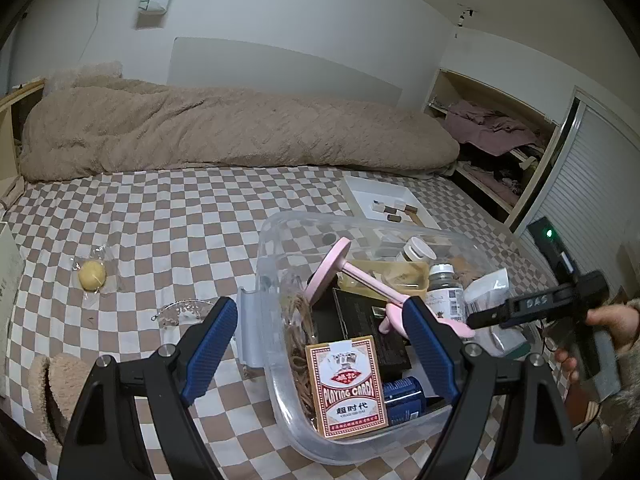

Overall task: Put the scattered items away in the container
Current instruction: 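Withdraw both tools upward away from the clear box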

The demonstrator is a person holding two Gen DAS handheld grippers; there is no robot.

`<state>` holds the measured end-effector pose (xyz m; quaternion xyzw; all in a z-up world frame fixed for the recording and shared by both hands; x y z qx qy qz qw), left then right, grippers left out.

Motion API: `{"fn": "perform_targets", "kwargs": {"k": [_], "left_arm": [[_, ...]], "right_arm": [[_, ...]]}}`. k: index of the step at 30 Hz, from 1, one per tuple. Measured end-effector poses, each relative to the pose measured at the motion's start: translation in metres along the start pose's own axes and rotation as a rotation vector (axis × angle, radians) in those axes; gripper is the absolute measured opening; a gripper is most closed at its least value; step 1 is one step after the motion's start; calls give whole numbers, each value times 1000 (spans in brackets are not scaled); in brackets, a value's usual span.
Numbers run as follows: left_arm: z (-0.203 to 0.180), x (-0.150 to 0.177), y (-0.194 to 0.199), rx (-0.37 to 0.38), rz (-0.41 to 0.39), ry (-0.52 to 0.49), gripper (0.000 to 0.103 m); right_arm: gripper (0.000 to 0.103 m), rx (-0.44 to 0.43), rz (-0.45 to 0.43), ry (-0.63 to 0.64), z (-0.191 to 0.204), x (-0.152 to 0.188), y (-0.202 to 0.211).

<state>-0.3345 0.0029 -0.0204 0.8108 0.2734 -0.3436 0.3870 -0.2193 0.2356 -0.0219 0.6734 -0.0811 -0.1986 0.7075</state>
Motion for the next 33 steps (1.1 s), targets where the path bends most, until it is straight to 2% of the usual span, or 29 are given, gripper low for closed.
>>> {"fn": "perform_targets", "kwargs": {"k": [5, 10, 15, 23, 29, 33], "left_arm": [[-2, -1, 4, 1, -9, -1, 85], [-6, -1, 8, 3, -10, -3, 85], [-10, 1, 6, 3, 5, 14, 86], [-22, 4, 10, -19, -4, -8, 94], [-26, 5, 16, -60, -29, -14, 100], [-25, 9, 22, -74, -54, 4, 103]], "right_arm": [[103, -67, -30, -8, 7, 8, 28], [103, -112, -62, 3, 22, 18, 36], [103, -253, -104, -13, 20, 26, 45], [103, -240, -278, 5, 16, 38, 61], [103, -192, -449, 50, 14, 49, 78], [103, -139, -533, 84, 13, 58, 88]]}}
Point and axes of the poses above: each gripper's, at about its wrist camera, not at the fingertips, and y roughly against the way its jaws point, z to its left, x to its underside, the point moved 3 cm from there along -y, roughly the way its jaws point, and after that the axes turned 6 degrees about x, right-handed, at the moved point
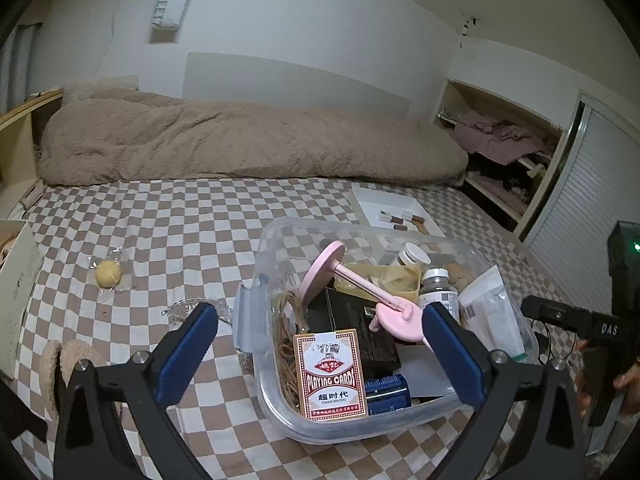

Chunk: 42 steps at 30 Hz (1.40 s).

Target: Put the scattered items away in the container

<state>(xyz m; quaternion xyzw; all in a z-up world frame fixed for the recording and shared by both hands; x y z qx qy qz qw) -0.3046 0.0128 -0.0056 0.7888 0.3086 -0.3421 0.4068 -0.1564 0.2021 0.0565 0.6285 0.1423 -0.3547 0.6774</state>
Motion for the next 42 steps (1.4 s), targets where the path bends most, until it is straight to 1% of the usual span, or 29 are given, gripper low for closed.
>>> {"fn": "perform_targets", "kwargs": {"k": [6, 10, 13, 15, 20, 24, 26, 38, 42], "left_arm": [[1, 9, 9, -25, -11, 23, 103], [-2, 18, 17, -75, -28, -2, 103], [-2, 27, 22, -90, -18, -14, 103], [-3, 33, 27, -115, -11, -19, 103], [-7, 49, 47, -136, -47, -48, 103], [-6, 63, 61, -159, -52, -41, 103], [-7, 67, 68, -170, -43, -35, 103], [-30, 82, 111, -224, -95, -97, 103], [-37, 86, 122, -237, -109, -105, 103]], "right_arm": [[103, 22, -133, 20, 0, 4, 19], [103, 26, -188, 39, 5, 8, 26], [103, 21, -210, 66, 11, 13, 30], [103, 22, -227, 82, 15, 17, 33], [103, 2, -257, 112, 26, 29, 42], [103, 32, -274, 158, 34, 41, 50], [103, 30, -276, 170, 37, 46, 56], [103, -2, -328, 211, 49, 75, 88], [103, -4, -360, 221, 49, 84, 102]]}}
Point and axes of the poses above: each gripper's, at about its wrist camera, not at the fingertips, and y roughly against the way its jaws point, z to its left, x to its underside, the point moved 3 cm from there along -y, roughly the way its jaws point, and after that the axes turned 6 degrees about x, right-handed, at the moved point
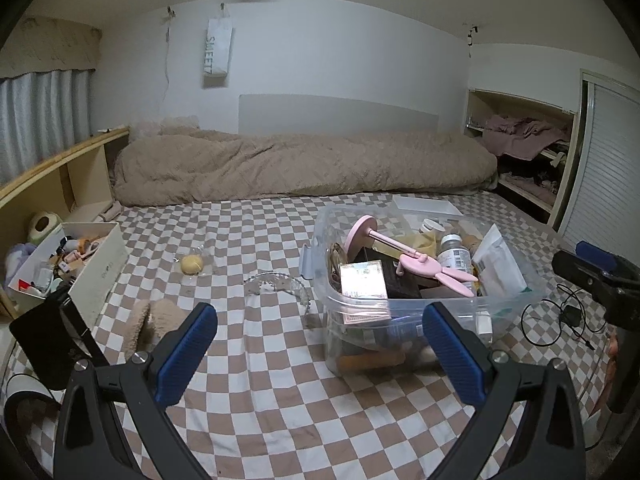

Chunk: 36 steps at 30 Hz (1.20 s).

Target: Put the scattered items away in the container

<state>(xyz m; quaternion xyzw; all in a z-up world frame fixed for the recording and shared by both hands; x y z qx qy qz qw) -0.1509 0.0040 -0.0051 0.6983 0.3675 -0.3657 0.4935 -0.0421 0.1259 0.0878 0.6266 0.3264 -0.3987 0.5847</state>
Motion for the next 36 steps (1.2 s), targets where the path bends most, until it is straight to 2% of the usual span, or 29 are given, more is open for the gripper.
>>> {"fn": "perform_targets", "kwargs": {"k": [18, 25, 36], "left_arm": [[-39, 9, 47, -26, -50, -39, 103], [-47, 9, 67, -17, -80, -21, 103], [-65, 14, 85, -56, -90, -62, 103]], "right_arm": [[103, 16, -42, 14, -16, 23, 58], [103, 1, -47, -6, -19, 29, 73], [103, 13, -94, 1, -26, 35, 102]]}}
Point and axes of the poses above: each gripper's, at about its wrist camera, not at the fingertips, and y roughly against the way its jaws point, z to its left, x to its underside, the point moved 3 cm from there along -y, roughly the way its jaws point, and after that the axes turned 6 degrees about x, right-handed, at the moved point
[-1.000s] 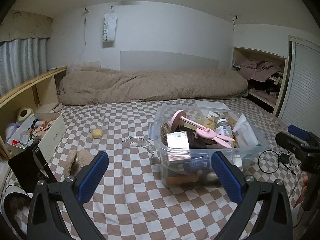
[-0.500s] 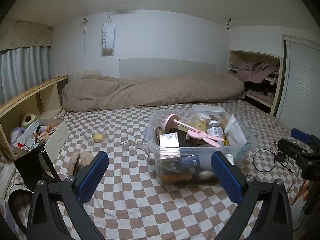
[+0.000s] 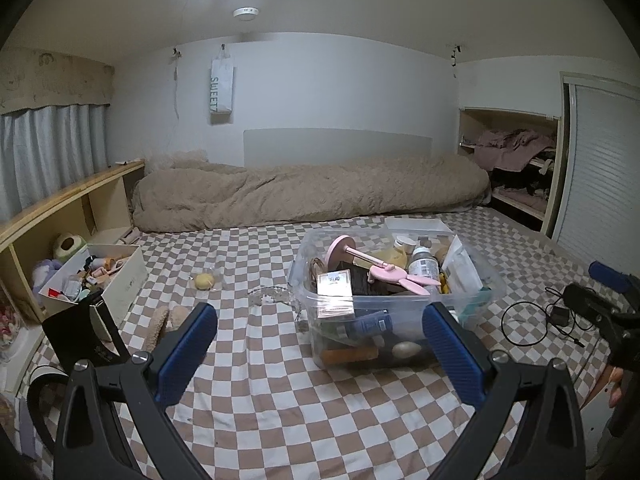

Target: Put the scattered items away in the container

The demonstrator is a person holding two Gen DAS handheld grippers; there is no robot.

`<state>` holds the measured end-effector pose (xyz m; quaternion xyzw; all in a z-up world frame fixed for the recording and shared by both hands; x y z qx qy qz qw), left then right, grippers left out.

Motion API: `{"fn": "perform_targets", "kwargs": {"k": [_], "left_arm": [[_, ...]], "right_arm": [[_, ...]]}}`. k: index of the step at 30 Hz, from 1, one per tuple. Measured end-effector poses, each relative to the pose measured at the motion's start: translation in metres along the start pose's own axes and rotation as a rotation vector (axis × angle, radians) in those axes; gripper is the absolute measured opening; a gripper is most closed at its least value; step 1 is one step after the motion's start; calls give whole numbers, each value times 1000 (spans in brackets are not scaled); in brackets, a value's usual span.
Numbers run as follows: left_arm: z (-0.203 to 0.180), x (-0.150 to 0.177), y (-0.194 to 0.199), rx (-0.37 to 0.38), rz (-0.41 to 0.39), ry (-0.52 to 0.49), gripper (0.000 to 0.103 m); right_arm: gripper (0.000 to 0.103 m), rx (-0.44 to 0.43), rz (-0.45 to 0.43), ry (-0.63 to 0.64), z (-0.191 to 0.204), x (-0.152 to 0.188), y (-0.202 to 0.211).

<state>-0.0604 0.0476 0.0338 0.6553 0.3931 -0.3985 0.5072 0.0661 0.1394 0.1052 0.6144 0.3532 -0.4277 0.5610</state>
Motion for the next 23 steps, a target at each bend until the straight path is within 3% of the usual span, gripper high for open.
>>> {"fn": "perform_targets", "kwargs": {"k": [23], "left_arm": [[-16, 6, 13, -12, -3, -45, 103]], "right_arm": [[103, 2, -5, 4, -8, 10, 13]]}}
Point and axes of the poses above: each gripper's, at about its wrist camera, not at the fingertips, and y roughly against the way its jaws point, z to its left, x to its underside, the point moved 3 cm from there along -y, roughly the way its jaws point, and after that the axes turned 6 degrees about x, right-handed, at the moved point
